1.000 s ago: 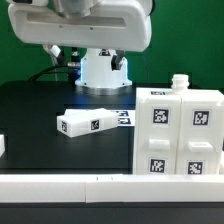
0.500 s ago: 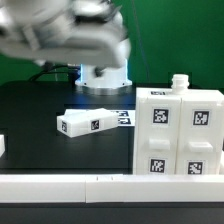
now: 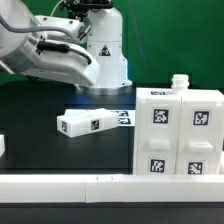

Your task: Assemble cabinet

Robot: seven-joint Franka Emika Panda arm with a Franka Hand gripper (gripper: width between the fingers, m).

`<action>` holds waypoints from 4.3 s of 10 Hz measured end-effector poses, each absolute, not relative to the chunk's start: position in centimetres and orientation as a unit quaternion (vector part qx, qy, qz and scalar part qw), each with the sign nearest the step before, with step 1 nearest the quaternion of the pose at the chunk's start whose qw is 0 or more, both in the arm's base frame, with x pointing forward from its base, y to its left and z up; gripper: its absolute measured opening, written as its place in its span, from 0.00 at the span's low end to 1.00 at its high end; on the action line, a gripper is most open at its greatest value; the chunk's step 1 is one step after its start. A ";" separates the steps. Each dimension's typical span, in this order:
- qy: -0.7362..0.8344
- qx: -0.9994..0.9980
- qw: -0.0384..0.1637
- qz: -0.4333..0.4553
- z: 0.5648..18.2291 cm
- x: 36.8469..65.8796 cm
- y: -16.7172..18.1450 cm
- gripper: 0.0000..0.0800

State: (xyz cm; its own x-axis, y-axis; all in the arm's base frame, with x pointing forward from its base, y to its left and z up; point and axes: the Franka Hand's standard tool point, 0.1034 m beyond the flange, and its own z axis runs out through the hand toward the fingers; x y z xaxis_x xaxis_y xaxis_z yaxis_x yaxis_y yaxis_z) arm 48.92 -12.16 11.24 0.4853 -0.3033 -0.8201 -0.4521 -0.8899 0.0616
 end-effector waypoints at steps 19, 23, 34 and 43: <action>0.393 -0.787 0.146 0.452 0.9 42.1 -9.7 0.99; 0.395 -0.789 0.144 0.448 0.7 42.2 -9.8 0.96; 0.347 -0.850 0.174 0.357 12.3 47.3 -13.8 0.71; 0.319 -0.940 0.082 0.088 13.6 52.6 -13.5 0.63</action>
Offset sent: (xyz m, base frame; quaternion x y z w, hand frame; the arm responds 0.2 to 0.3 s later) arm -0.0117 0.0453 -0.0191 0.1422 -0.0029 0.0132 0.9897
